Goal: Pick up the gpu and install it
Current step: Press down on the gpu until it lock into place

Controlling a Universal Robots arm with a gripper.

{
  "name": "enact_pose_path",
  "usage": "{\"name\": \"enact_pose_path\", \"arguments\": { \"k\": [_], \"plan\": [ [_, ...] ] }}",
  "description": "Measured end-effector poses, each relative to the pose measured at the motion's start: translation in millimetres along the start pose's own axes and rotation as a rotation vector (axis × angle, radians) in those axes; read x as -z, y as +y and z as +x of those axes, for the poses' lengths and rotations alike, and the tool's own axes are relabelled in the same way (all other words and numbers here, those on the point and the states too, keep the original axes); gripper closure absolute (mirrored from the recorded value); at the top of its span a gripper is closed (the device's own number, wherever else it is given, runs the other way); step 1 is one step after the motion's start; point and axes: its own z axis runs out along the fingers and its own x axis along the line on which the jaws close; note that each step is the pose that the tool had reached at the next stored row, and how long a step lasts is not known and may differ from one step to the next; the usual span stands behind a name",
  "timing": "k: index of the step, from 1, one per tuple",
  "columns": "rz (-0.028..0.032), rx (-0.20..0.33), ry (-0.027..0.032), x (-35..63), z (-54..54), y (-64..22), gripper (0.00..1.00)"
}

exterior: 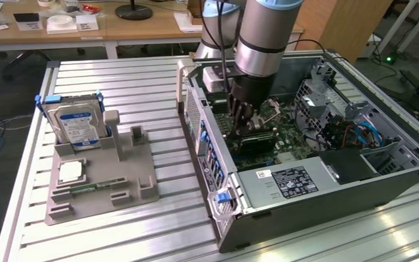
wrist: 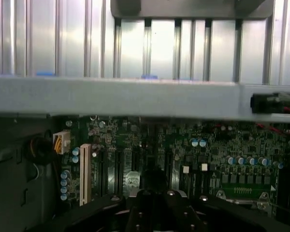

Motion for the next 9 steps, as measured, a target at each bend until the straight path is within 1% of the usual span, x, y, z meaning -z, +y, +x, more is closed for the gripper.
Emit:
{"name": "enact_pose_path", "arguments": {
  "k": [7,9],
  "plan": [
    [0.0001,0.0,0.0,-0.5,0.1,-28.6,0.89],
    [-0.0001,0.0,0.0,-0.5,0.1,-29.0,0.89]
  ]
}}
